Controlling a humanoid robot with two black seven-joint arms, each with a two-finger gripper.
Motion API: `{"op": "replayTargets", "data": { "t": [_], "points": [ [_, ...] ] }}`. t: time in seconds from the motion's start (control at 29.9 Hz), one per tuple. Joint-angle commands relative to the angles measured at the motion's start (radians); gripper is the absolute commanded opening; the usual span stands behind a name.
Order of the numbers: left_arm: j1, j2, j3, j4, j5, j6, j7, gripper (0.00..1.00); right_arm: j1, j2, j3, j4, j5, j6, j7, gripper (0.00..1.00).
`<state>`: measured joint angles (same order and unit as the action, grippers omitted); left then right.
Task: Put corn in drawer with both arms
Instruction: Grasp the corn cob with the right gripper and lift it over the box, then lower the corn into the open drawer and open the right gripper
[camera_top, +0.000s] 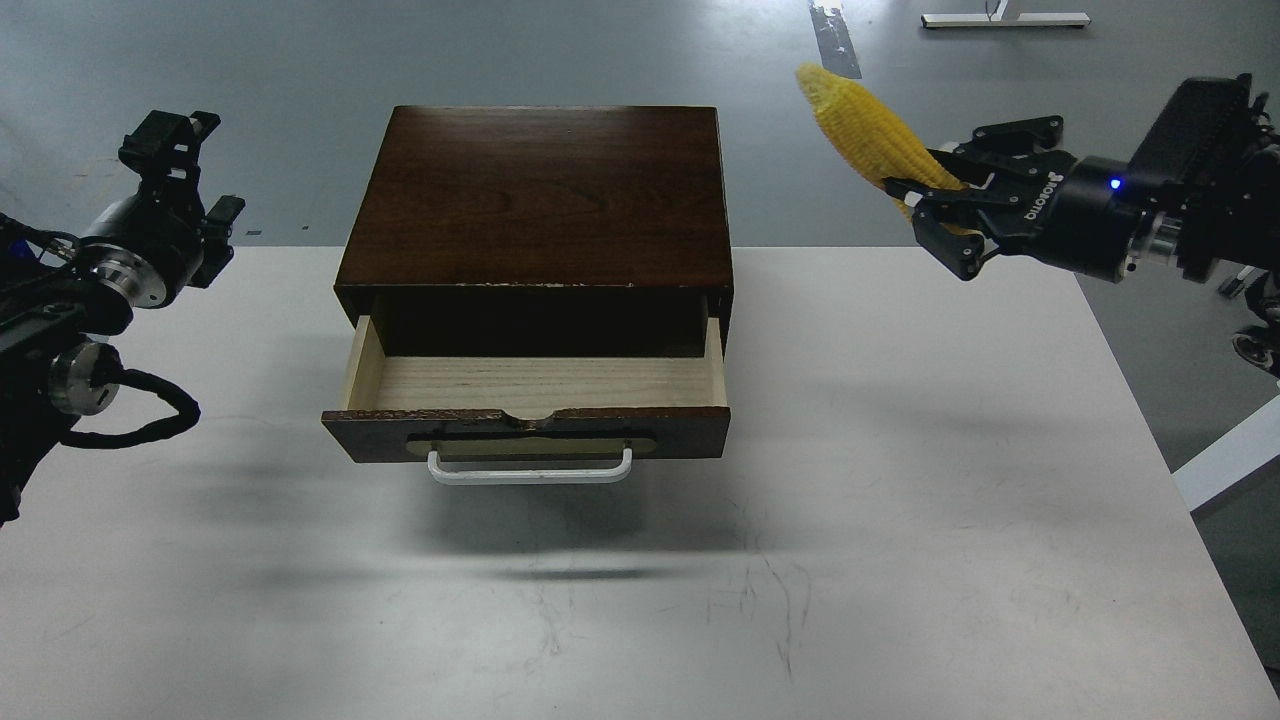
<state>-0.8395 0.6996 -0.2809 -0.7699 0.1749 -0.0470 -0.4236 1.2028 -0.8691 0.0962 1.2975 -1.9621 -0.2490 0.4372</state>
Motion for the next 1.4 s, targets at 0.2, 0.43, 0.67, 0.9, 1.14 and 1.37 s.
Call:
{"op": "replayTargets", "data": {
  "t": [0.2,0.43,0.67,0.9,1.14,1.37],
  "points": [
    [-0.006,0.003,-0.004,0.000,0.000,0.001,0.002,0.98,0.057,0.218,-0.004,0.000,-0.106,-0.038,0.051,0.24],
    [-0.007,0.024,-0.004,0.000,0.000,0.001,0.002,0.98,0.058,0.334,-0.027,-0.003,-0.112,-0.033,0.051,0.27],
    [-0.007,0.047,-0.003,0.000,0.000,-0.004,0.002,0.98,0.060,0.393,-0.076,-0.015,-0.113,-0.033,0.051,0.29],
    [-0.007,0.060,-0.003,-0.005,0.000,-0.004,0.000,0.98,0.066,0.436,-0.092,-0.035,-0.113,-0.032,0.051,0.36],
    [-0.006,0.066,-0.004,-0.005,-0.002,-0.005,0.000,0.98,0.054,0.464,-0.108,-0.063,-0.113,-0.033,0.051,0.60],
    [-0.006,0.070,-0.007,-0.006,-0.002,-0.008,-0.001,0.98,0.044,0.490,-0.105,-0.127,-0.109,-0.046,0.051,0.90]
  ]
}}
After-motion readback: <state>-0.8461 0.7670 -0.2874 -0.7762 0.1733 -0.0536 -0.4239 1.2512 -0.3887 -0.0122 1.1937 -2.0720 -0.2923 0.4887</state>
